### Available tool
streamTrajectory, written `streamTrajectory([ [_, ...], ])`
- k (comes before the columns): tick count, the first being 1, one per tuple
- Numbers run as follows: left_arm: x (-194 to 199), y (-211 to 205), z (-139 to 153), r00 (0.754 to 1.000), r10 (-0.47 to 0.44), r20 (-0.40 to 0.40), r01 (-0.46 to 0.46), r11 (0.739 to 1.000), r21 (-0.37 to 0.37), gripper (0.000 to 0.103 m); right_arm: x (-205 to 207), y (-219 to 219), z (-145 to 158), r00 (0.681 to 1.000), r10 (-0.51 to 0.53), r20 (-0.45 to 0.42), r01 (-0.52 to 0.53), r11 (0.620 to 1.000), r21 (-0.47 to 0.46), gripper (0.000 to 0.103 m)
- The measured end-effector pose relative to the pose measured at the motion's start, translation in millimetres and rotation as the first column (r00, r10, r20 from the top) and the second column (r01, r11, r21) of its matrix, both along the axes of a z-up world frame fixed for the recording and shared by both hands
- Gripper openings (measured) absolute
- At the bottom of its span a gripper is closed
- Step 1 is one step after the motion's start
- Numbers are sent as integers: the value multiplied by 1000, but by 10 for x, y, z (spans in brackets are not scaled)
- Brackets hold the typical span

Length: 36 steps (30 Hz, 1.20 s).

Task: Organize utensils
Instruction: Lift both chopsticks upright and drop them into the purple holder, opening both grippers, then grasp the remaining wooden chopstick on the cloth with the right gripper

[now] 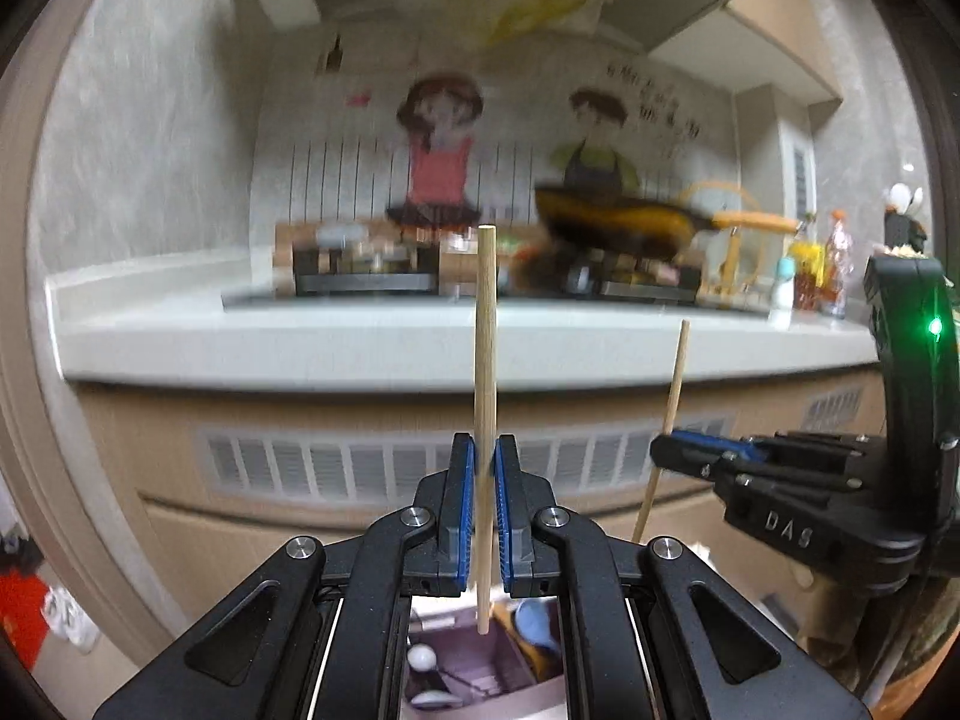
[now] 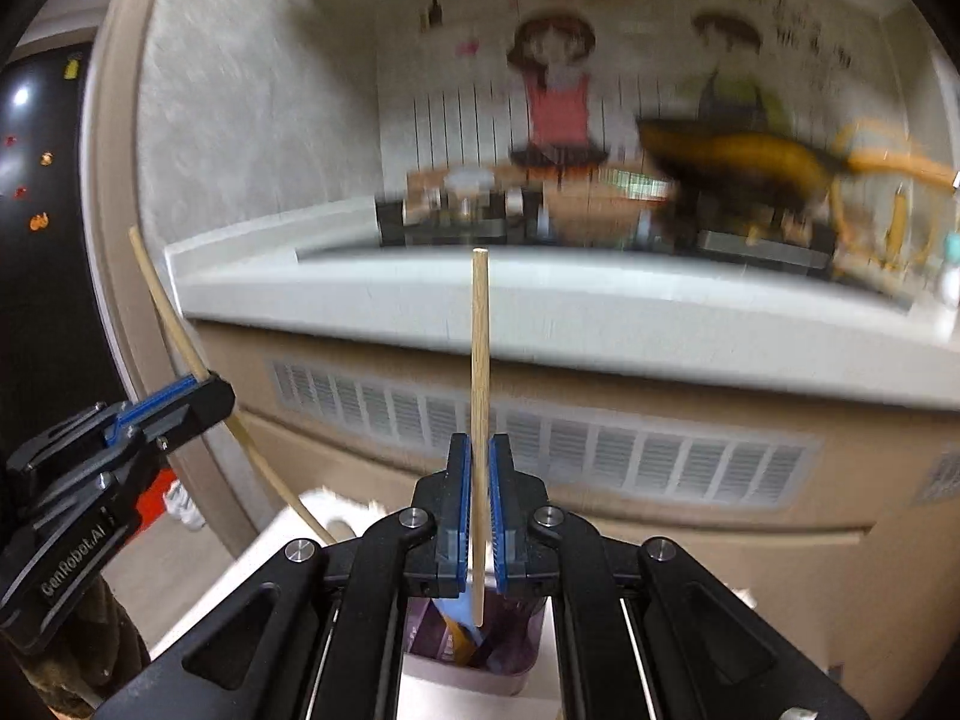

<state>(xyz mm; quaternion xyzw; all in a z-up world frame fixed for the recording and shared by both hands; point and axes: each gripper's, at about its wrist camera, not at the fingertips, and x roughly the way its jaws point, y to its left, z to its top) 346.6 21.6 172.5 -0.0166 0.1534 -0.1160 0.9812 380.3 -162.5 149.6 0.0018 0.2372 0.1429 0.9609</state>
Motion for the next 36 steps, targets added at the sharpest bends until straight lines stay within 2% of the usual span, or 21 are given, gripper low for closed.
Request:
streamTrajectory([
  [3,227,58,-312,994,-12,-104,9,999,-35,7,198,17,-362,995,13,-99,-13,1000,-1,7],
  [6,442,91,-667,975,-31,-221,16,998,-67,7,361,44,-699,981,26,-193,-27,1000,-3,7],
  [9,522,66,-933,957,-34,-287,15,997,-70,7,423,76,-951,966,41,-256,-49,998,-25,7],
  [11,544,50,-1039,950,-38,-311,16,997,-72,9,446,96,-1083,953,56,-298,-71,997,-37,8],
  [12,541,42,-1088,945,-45,-324,22,997,-74,9,444,92,-1115,950,60,-305,-76,996,-41,13],
  [20,212,134,-1162,944,-31,-328,11,998,-64,9,145,-153,-1129,959,24,-282,-48,996,-78,33],
  [26,-205,-37,-1339,921,-119,-372,110,993,-43,16,-339,-485,-1350,946,-32,-321,-13,990,-137,33],
  [28,-357,-135,-1443,900,-157,-407,151,987,-46,20,-586,-601,-1476,940,-62,-336,-2,983,-184,33],
  [32,-725,-436,-1678,839,-249,-484,275,961,-18,21,-939,-798,-1713,917,-100,-387,16,977,-215,34],
  [34,-926,-619,-1783,792,-309,-526,360,933,-6,21,-1118,-905,-1827,904,-116,-411,26,975,-219,34],
  [36,-1145,-809,-1895,714,-381,-588,460,888,-18,22,-1266,-990,-1913,897,-135,-421,40,973,-227,41],
])
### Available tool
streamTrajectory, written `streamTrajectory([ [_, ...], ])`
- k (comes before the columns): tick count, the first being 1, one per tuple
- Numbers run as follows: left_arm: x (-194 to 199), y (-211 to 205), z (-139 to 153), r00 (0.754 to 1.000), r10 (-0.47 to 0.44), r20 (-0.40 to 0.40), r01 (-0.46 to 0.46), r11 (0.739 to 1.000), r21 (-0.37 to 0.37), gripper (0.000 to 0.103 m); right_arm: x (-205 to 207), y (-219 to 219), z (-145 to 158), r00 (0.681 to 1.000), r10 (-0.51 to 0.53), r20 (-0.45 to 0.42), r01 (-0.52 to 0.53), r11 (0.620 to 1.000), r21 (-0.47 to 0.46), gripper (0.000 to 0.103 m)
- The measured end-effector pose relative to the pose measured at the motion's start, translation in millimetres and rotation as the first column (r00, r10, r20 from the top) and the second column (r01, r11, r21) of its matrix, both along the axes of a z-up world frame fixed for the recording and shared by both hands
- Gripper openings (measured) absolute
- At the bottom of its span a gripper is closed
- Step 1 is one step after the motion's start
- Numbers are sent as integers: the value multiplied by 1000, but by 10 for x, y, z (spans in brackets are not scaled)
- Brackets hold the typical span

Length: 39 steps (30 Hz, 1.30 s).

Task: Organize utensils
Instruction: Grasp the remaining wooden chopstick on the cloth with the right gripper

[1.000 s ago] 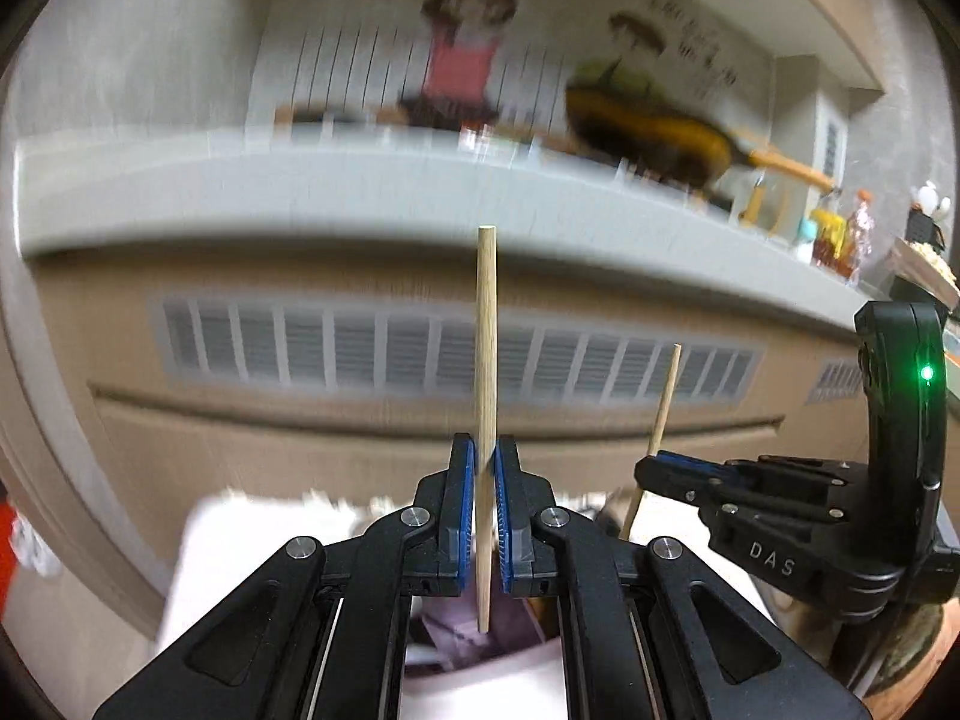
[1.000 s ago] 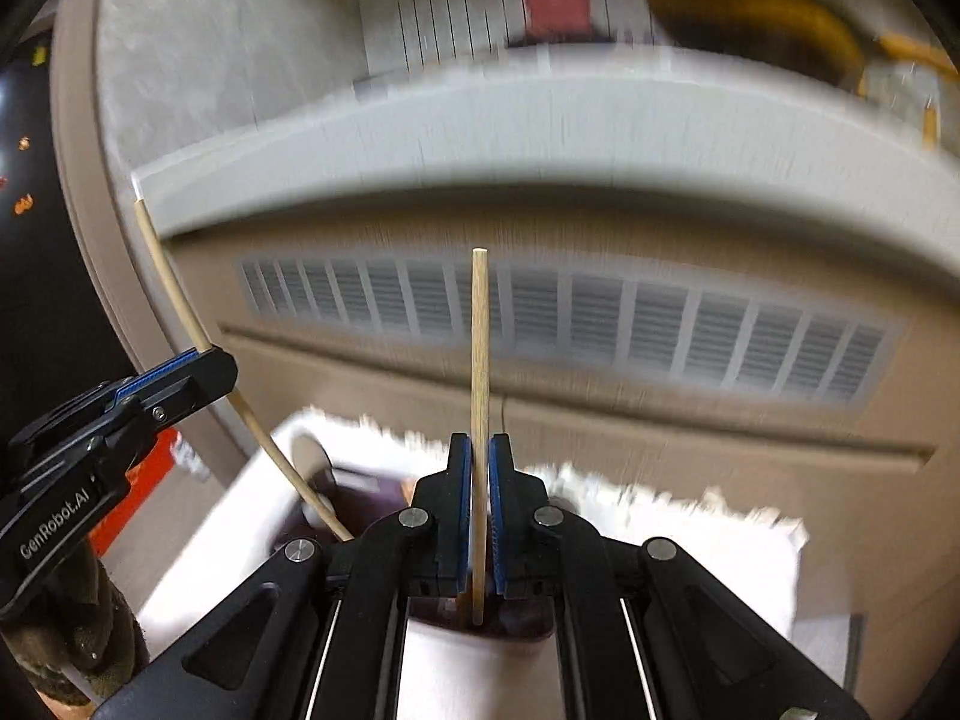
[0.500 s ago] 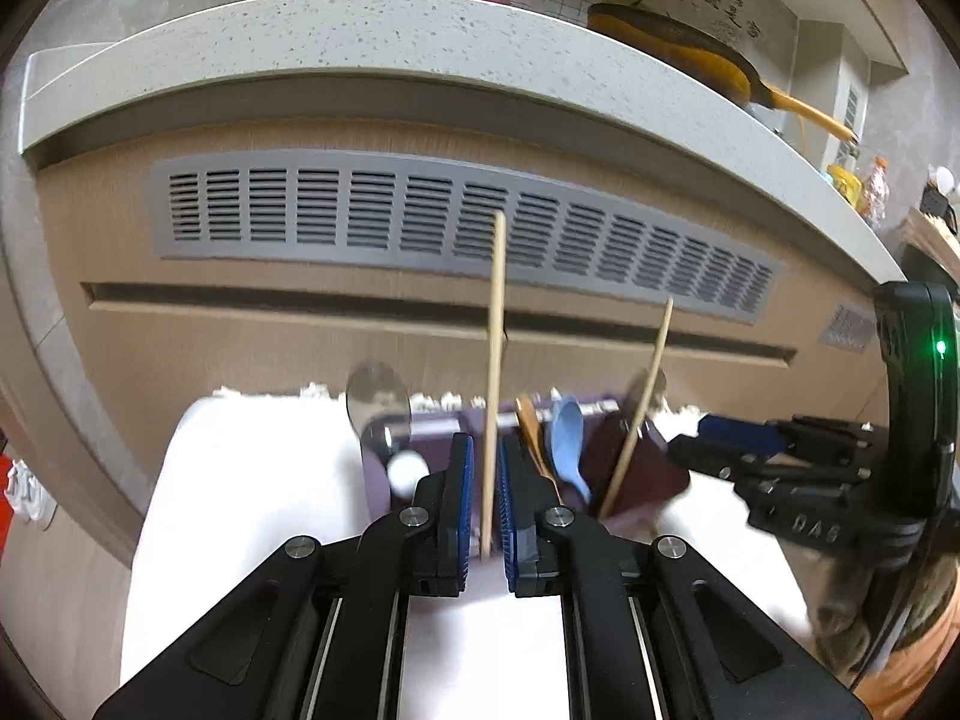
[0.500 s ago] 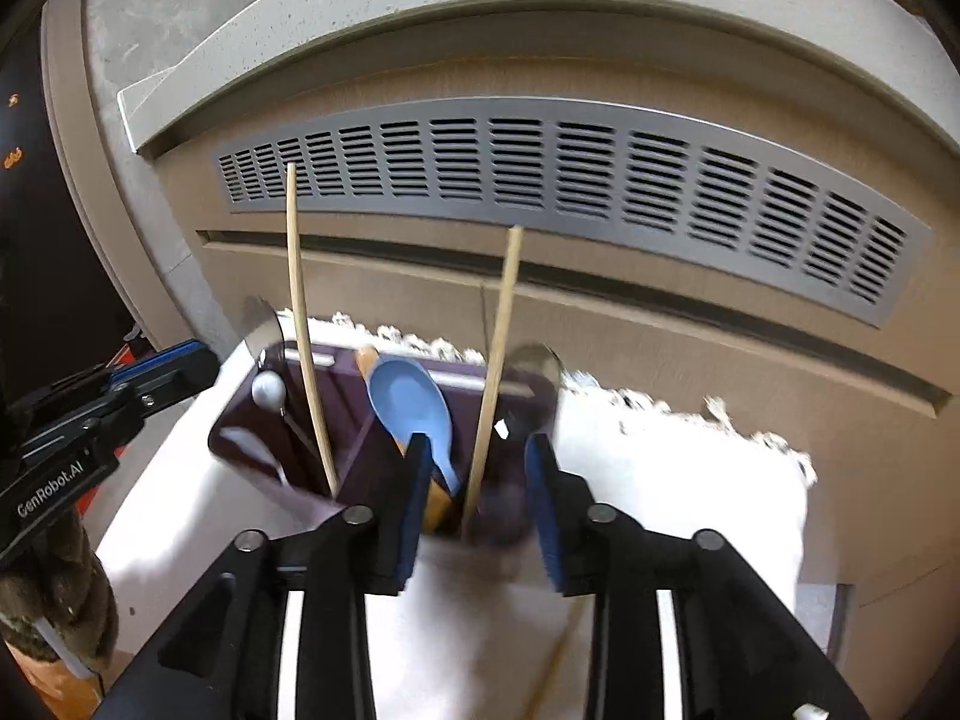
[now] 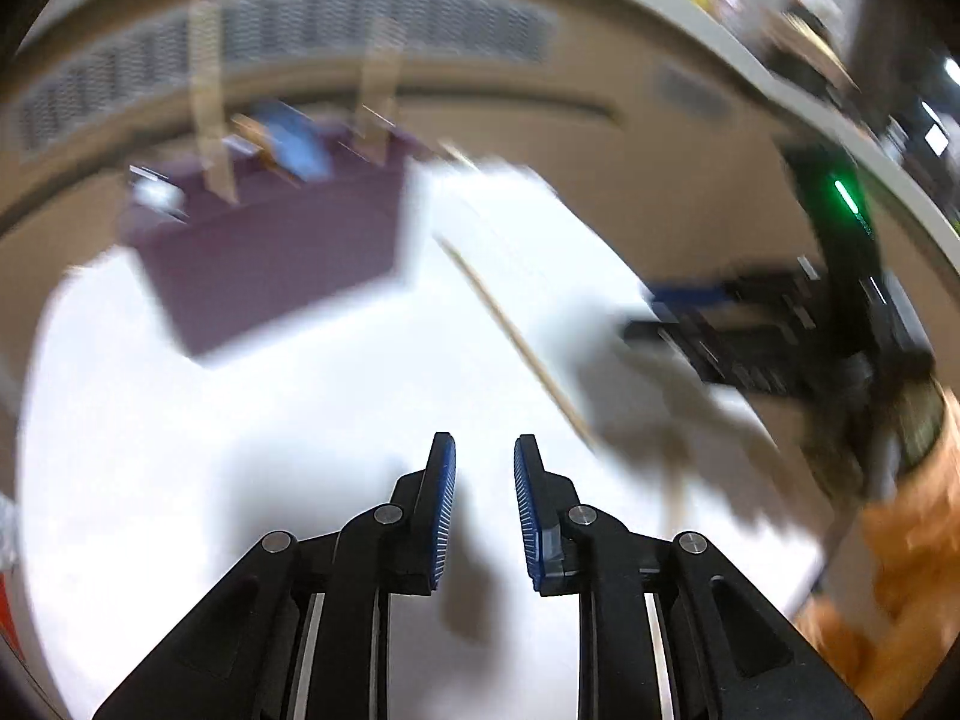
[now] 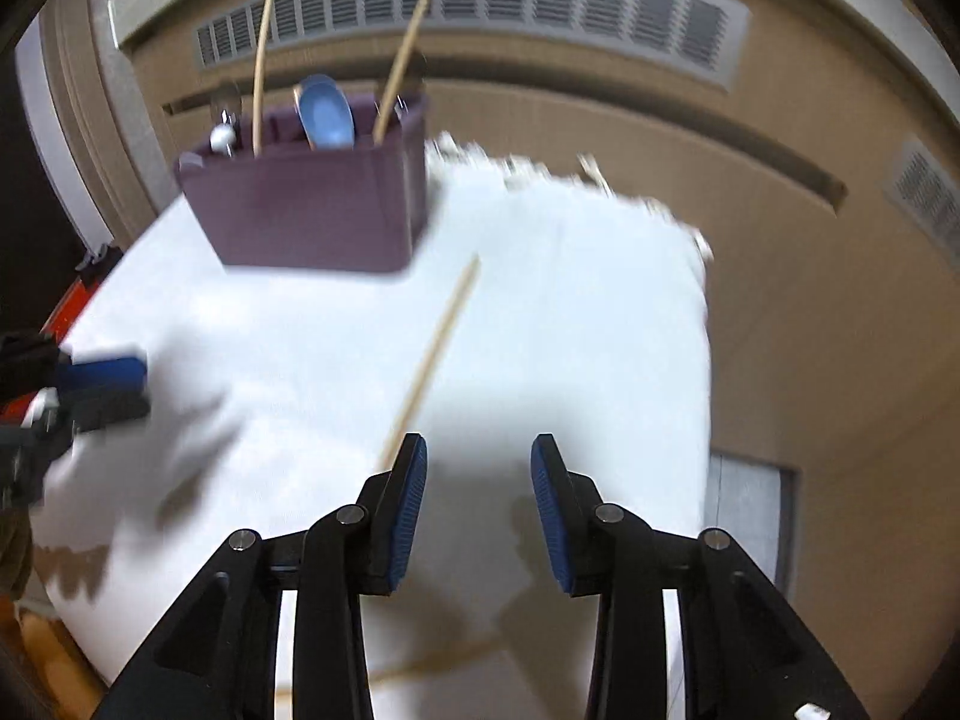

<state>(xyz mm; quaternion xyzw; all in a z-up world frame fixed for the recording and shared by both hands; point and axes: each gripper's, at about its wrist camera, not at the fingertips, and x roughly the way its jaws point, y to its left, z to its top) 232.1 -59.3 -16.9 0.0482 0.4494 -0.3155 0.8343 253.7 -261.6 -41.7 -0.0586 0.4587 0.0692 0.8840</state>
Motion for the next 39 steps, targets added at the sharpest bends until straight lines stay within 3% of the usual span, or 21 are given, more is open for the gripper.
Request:
streamTrajectory([
  [5,-447,-380,-106,980,-168,-102,172,985,28,22,-248,-93,-40,1000,-2,5,2,1000,23,46],
  [9,-619,-620,-129,965,-227,-131,238,968,73,22,-405,-90,22,999,16,37,-18,999,41,50],
  [15,-612,-888,-270,969,-207,-133,231,950,208,21,-534,-81,49,998,34,58,-37,998,41,57],
  [23,-593,-923,-471,978,-167,-127,196,942,271,20,-506,-128,4,999,30,45,-32,998,49,58],
  [27,-572,-884,-431,984,-149,-101,171,952,253,11,-459,-129,-8,999,26,36,-27,998,51,59],
  [31,-532,-673,-279,994,-94,-64,105,975,197,9,-362,-109,2,999,18,26,-19,998,61,60],
  [35,-449,-217,-69,999,28,-24,-26,994,102,9,-186,-76,3,1000,3,15,-4,996,94,60],
  [39,-378,217,-10,989,143,-32,-142,990,24,9,37,45,-34,1000,-4,-6,5,993,121,60],
])
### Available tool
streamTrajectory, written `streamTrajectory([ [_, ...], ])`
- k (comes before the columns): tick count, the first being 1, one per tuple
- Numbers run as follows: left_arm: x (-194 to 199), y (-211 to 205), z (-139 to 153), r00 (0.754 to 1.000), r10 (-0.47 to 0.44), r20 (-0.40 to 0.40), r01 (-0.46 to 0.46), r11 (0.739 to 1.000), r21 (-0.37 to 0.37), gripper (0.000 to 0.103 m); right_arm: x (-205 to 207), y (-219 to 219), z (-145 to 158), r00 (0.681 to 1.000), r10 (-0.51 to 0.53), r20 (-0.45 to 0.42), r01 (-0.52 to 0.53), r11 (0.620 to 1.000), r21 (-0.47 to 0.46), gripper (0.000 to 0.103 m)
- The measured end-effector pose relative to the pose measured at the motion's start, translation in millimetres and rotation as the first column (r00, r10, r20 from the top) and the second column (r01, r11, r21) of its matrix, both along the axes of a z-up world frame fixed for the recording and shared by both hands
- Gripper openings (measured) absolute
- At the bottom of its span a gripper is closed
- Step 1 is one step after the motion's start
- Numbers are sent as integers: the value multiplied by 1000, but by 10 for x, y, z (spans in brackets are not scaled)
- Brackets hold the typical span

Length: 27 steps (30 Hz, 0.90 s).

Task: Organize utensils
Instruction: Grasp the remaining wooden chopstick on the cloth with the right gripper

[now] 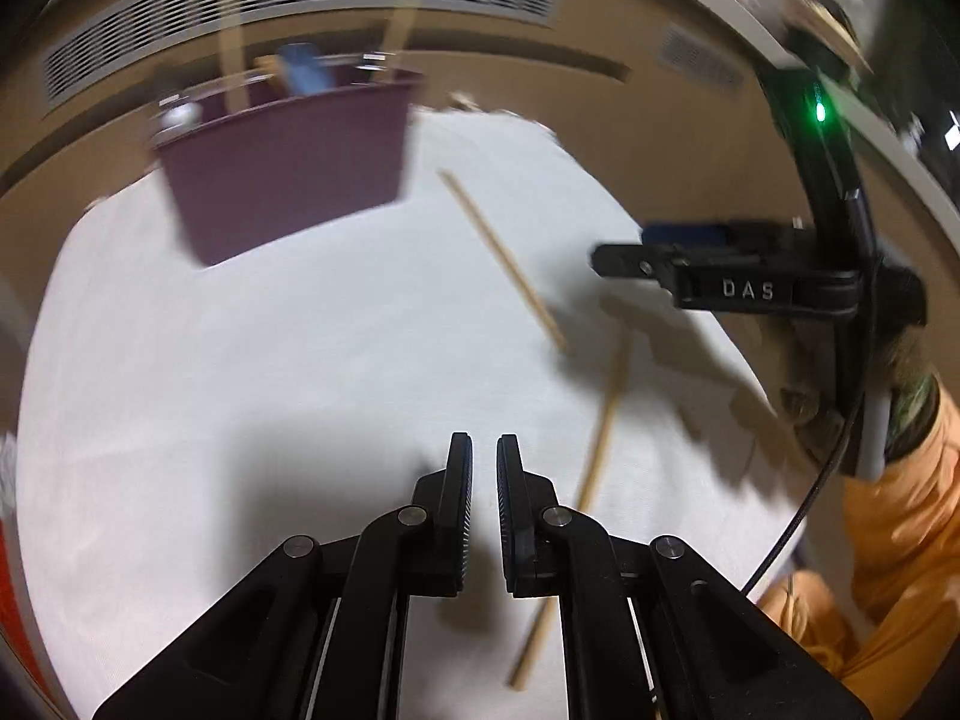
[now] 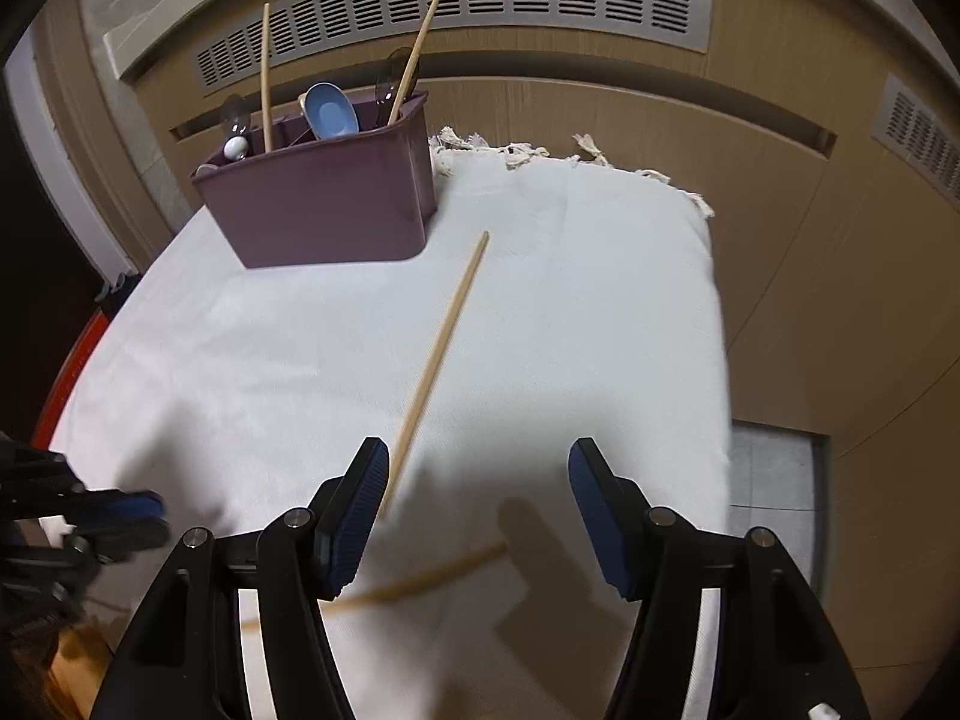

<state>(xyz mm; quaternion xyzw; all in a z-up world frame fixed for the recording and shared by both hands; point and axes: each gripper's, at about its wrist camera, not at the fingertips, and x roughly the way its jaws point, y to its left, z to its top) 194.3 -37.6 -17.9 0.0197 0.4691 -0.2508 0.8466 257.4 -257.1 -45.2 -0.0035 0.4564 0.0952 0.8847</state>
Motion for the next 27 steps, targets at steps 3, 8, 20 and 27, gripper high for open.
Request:
streamTrajectory([
  [3,13,209,-4,999,47,21,-47,999,2,8,224,161,-86,999,12,-30,-13,1000,-12,59],
  [8,37,206,-116,1000,29,11,-29,1000,4,9,582,351,-282,995,-1,-99,-2,999,-34,29],
  [20,29,55,-301,996,-79,-53,79,997,5,17,483,418,-235,992,66,-111,-72,996,-51,6],
  [27,-116,-452,-285,963,-254,-87,259,965,49,24,-14,113,22,996,75,-46,-77,995,-61,6],
])
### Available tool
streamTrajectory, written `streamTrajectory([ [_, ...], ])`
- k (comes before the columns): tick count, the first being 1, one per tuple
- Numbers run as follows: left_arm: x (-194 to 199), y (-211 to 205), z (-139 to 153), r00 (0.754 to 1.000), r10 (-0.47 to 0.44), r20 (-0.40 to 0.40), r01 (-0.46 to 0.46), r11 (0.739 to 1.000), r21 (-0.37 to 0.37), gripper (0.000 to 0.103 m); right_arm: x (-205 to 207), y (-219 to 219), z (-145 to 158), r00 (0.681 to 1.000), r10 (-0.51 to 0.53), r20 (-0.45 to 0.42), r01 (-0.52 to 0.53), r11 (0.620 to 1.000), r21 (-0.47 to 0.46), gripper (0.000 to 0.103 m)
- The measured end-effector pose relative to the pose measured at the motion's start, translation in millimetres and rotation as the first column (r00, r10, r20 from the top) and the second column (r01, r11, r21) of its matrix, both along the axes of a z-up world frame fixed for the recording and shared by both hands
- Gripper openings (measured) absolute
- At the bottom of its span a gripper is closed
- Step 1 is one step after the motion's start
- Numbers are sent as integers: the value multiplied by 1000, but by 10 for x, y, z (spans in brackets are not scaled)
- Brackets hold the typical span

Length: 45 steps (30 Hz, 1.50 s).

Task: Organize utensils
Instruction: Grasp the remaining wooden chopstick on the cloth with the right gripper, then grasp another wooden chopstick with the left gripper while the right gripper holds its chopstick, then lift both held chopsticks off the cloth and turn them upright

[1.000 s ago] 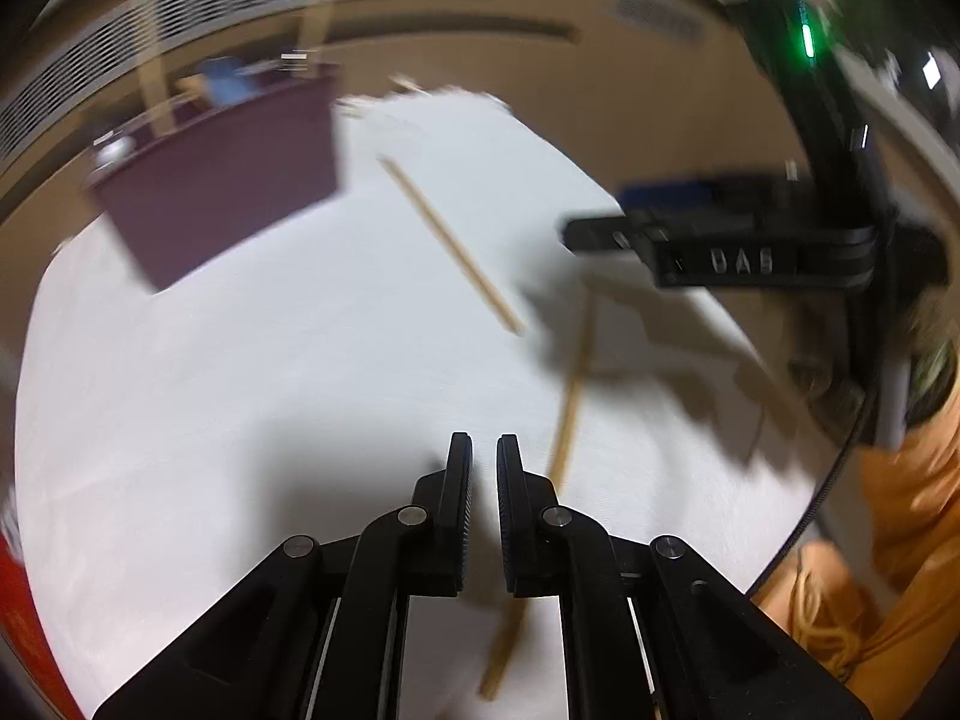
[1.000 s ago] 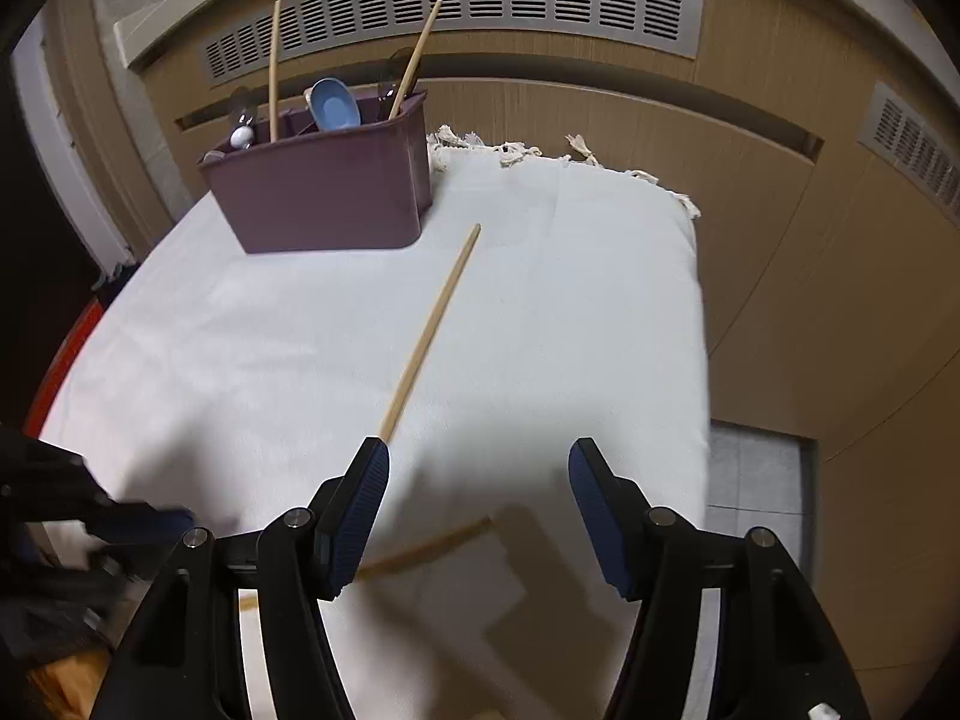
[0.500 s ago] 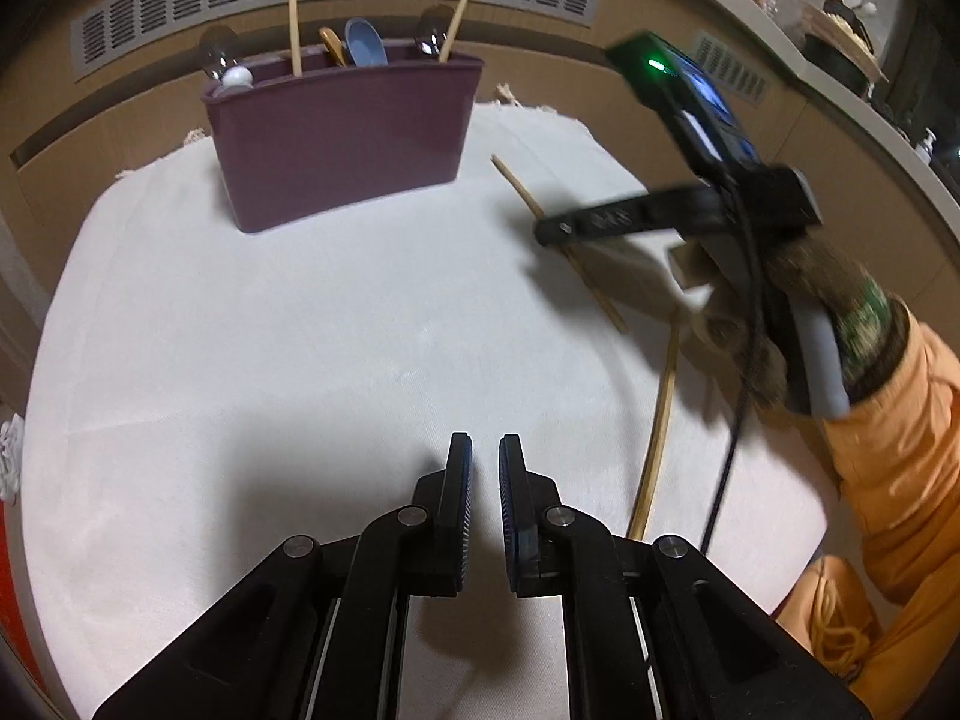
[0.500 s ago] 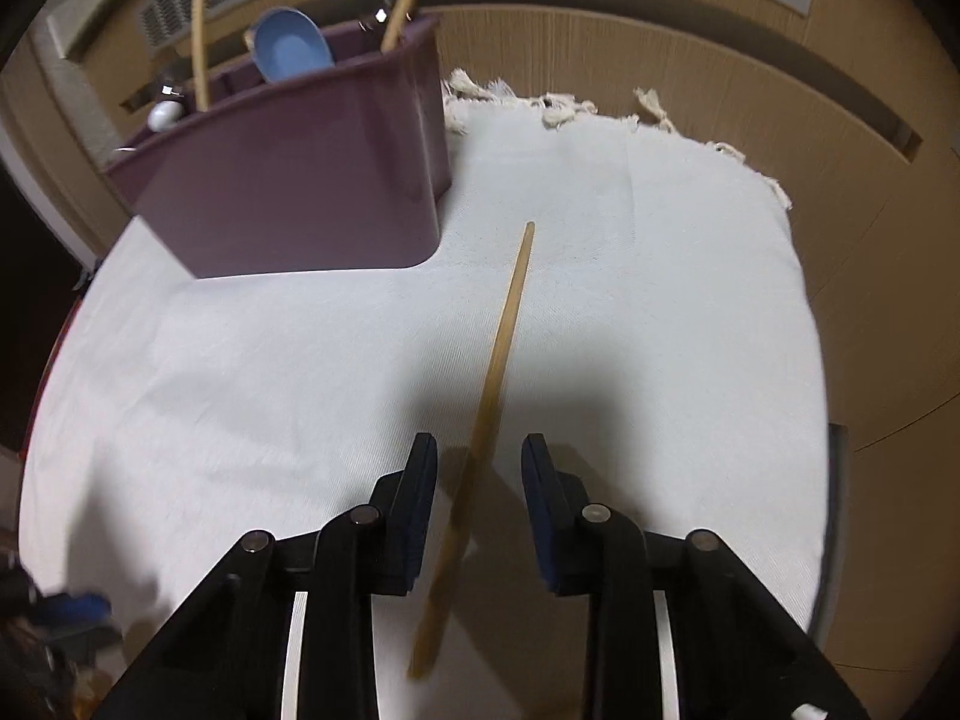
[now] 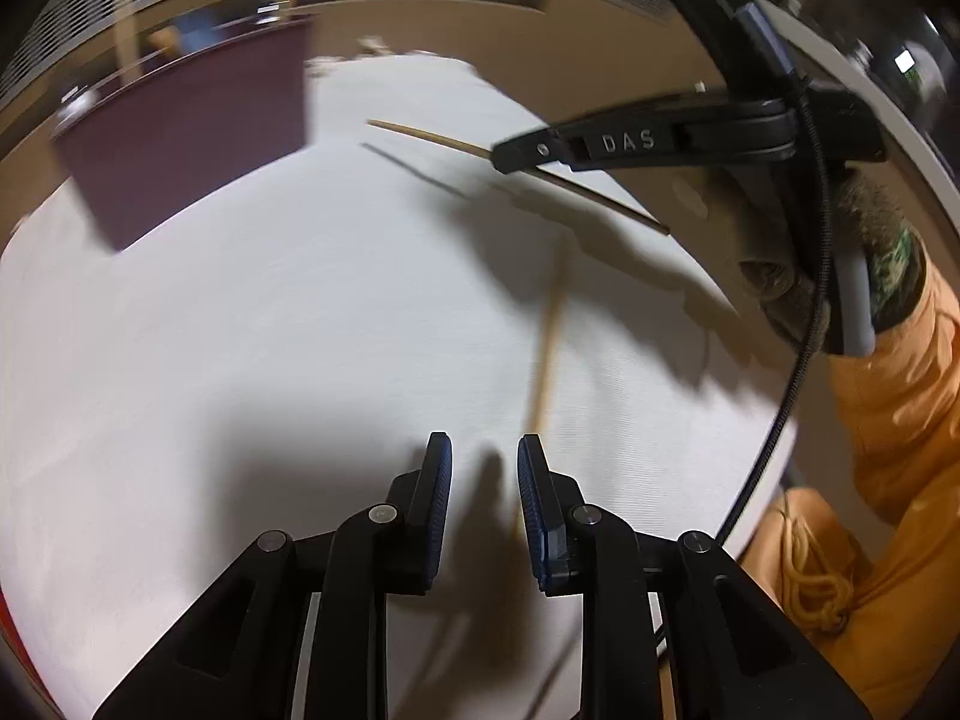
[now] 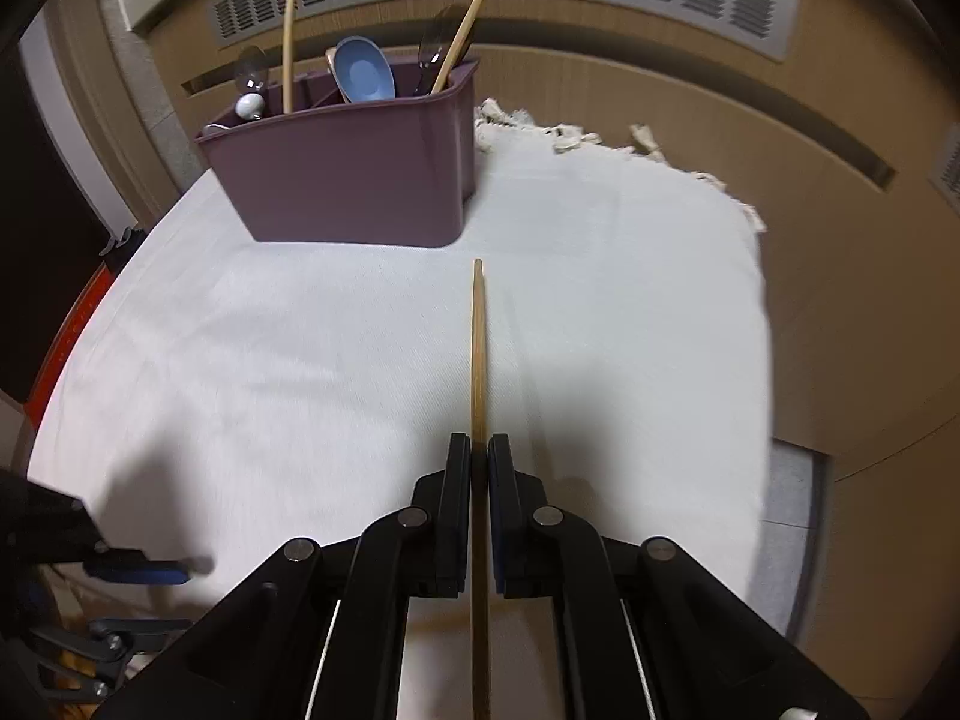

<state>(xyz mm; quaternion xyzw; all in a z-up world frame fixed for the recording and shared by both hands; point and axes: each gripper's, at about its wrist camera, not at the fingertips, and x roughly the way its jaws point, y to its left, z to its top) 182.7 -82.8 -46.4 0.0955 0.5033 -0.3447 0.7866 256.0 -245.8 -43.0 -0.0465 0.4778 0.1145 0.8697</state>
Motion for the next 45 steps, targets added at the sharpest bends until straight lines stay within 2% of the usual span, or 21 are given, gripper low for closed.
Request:
streamTrajectory([
  [5,-6,-384,-69,997,-75,1,75,994,84,24,-262,-214,-2,1000,-15,14,15,1000,16,6],
  [8,38,-548,-137,997,-79,5,77,987,138,24,-327,-337,-27,999,-35,19,34,999,30,6],
  [10,92,-625,-183,998,-64,10,62,985,163,20,-330,-390,-49,999,-44,16,43,998,48,6],
  [14,105,-689,-189,999,-42,26,37,986,163,8,-332,-414,-58,999,-49,16,48,995,82,6],
  [17,117,-569,-122,999,12,50,-19,989,145,6,-319,-358,-28,999,-40,23,37,993,115,6],
  [21,253,-129,7,983,168,77,-175,981,83,6,-259,-232,-2,1000,-16,25,12,989,147,6],
  [24,339,264,38,947,300,115,-308,949,64,6,-223,-115,-43,1000,2,3,-3,988,156,6],
  [28,436,653,-18,906,411,100,-416,908,47,6,-209,70,-170,998,46,-47,-38,987,159,6],
  [31,437,726,-55,897,434,88,-440,896,61,7,-204,171,-252,994,71,-78,-58,986,155,6],
  [36,579,598,-200,902,427,66,-432,897,94,8,-148,220,-344,992,66,-103,-52,989,137,6],
  [40,637,599,-202,902,428,62,-432,896,98,8,-31,250,-345,993,59,-104,-48,993,108,7],
  [44,707,608,-195,902,429,48,-432,895,111,9,129,362,-354,993,69,-96,-62,996,66,21],
  [45,712,620,-191,902,429,45,-431,895,114,9,171,378,-362,993,70,-98,-64,996,60,22],
])
